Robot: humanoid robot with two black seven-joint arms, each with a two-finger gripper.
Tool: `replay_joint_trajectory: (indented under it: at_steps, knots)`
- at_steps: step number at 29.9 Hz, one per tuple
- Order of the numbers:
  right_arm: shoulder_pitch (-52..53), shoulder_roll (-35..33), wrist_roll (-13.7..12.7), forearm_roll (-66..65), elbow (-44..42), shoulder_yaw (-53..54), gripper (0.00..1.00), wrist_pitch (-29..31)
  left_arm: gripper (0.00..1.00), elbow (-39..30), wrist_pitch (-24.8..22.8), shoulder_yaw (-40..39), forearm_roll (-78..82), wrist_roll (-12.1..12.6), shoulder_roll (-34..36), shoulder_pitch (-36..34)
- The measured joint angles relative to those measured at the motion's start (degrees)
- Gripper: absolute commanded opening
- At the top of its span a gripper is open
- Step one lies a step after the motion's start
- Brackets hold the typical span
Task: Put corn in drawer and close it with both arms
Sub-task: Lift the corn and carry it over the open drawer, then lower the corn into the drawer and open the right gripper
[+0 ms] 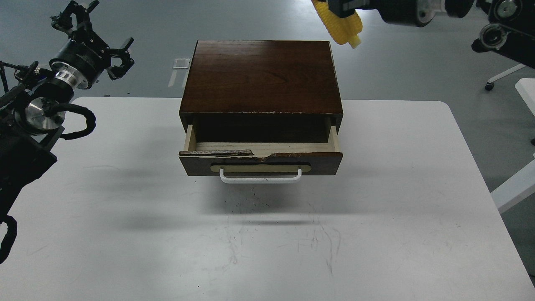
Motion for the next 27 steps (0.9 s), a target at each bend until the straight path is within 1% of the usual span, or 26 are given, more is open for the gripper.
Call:
replay_joint_trajectory:
  at_steps: [2,6,9,12,15,18,20,21,22,24,27]
  knots:
    - [0.09,0.54,1.19,-4.64,1.79,-0.07,0.08,0.0,0.98,-0.04,0.0,0.16,0.04,-0.02,0.03,0.01]
    - [-0.51,2.75,4.63,-14.85,3.98,-0.13,0.08,0.0,0.98,-0.05,0.0,0.21,0.09,-0.05,0.06,0.01]
    - [-1.62,4.72,5.84,-21.33,4.24,-0.23,0.08,-0.11,0.98,-0.02,0.0,0.23,0.09,-0.13,0.1,0.01]
    - [-3.88,6.58,7.78,-29.5,4.28,-0.36,0.08,-0.48,0.98,0.02,0.0,0.51,0.09,-0.16,0.2,0.01]
    - [-5.73,8.07,8.74,-35.2,4.28,-0.38,0.08,-0.66,0.98,0.02,0.0,0.82,0.09,-0.16,0.36,0.01]
    - [-7.21,9.53,8.92,-38.35,4.09,-0.68,0.09,-0.66,0.98,0.01,0.0,0.9,0.15,-0.16,0.72,0.0]
    - [-8.29,10.5,8.96,-39.77,4.04,-1.15,0.15,-0.65,0.98,0.02,0.0,0.91,0.38,-0.16,1.11,0.0]
    - [-8.74,10.84,8.96,-40.27,3.98,-1.3,0.27,-0.65,0.98,0.02,0.0,0.91,0.62,-0.17,1.31,0.0]
    - [-9.09,11.08,8.98,-40.59,3.99,-1.44,0.32,-0.65,0.98,0.02,0.0,0.91,0.91,-0.21,1.4,-0.01]
    - [-9.57,11.27,9.14,-40.85,4.02,-1.72,0.34,-0.65,0.98,0.02,0.0,0.91,1.47,-0.31,1.62,-0.02]
    - [-10.03,11.32,9.35,-40.98,3.94,-2.13,0.44,-0.63,0.98,0.02,0.0,0.91,1.97,-0.52,1.84,-0.02]
